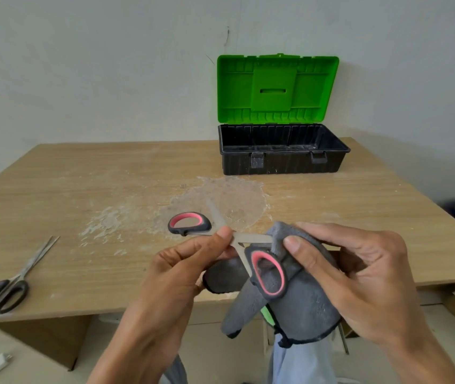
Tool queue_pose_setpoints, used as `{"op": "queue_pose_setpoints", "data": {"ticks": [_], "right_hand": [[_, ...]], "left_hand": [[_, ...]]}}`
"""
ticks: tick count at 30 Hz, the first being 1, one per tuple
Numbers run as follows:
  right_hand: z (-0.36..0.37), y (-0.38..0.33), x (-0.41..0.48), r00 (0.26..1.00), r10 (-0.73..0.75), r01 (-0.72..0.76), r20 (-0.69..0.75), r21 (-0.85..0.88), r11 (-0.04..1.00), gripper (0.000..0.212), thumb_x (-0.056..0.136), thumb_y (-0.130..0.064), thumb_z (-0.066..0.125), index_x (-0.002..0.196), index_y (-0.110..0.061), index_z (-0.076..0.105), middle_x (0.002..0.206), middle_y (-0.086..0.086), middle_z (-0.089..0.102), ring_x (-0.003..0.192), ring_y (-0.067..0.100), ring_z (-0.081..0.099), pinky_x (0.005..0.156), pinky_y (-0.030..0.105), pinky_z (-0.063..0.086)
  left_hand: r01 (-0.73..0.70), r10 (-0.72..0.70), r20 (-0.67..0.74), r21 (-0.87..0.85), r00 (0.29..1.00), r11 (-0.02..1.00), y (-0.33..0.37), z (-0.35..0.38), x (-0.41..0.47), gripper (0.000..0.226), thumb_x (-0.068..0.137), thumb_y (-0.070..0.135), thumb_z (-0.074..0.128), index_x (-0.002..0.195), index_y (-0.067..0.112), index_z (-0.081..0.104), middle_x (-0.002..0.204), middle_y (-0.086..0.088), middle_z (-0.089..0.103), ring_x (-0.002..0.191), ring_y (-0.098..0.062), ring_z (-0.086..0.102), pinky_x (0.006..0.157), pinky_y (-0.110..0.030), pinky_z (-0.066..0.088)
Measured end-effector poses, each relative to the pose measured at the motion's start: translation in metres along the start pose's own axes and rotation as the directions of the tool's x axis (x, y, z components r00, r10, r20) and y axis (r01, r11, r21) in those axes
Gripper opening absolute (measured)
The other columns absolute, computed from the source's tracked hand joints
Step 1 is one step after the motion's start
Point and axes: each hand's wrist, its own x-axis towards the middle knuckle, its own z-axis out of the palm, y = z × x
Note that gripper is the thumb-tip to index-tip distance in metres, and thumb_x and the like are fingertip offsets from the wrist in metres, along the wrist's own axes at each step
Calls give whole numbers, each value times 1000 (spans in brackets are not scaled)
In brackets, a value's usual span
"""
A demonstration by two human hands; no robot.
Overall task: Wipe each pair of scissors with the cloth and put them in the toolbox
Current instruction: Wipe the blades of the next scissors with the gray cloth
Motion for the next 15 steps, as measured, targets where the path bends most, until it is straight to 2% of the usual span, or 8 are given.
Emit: {"op": "queue_pose_setpoints", "data": {"ticks": [3, 5, 7, 10, 15], "right_hand": [[-5, 1, 3, 993, 46, -50, 105, 39, 998, 14, 85, -19, 79, 98, -20, 84, 89, -9, 84, 82, 12, 81, 69, 21, 63], [-8, 1, 4, 981, 96, -106, 168, 50, 993, 15, 86, -18, 76, 97, -19, 86, 86, -5, 84, 80, 12, 80, 69, 19, 60], [-10, 2, 5, 968, 143, -156, 204, 52, 986, 14, 86, -20, 76, 94, -22, 87, 85, -3, 83, 80, 12, 79, 70, 18, 58], [-9, 3, 4, 961, 164, -171, 221, 14, 985, 13, 87, -24, 76, 93, -24, 87, 86, -3, 83, 80, 12, 80, 71, 20, 59], [-4, 1, 1, 962, 182, -179, 202, -32, 983, 15, 85, -26, 76, 96, -23, 86, 88, -11, 83, 84, 10, 81, 75, 30, 65]], "left_hand": [[-78, 76, 18, 95, 997, 992, 7, -5, -3, 30, 62, 43, 74, 65, 13, 78, 81, -3, 77, 89, -11, 70, 107, -46, 41], [-147, 146, 15, 124, 989, 981, 9, -6, -5, 31, 63, 40, 73, 67, 10, 78, 83, -5, 79, 92, -9, 72, 107, -40, 41], [-202, 202, 10, 143, 979, 969, 9, -5, -6, 28, 68, 36, 72, 70, 9, 79, 82, -8, 78, 87, -12, 74, 100, -36, 47], [-210, 216, -16, 165, 976, 964, 6, -4, -5, 22, 73, 33, 72, 72, 11, 79, 76, -9, 77, 74, -17, 74, 83, -34, 61], [-193, 196, 6, 186, 981, 963, 6, -6, -6, 20, 61, 23, 83, 75, 11, 75, 79, -12, 76, 74, -28, 76, 70, -32, 63]]}}
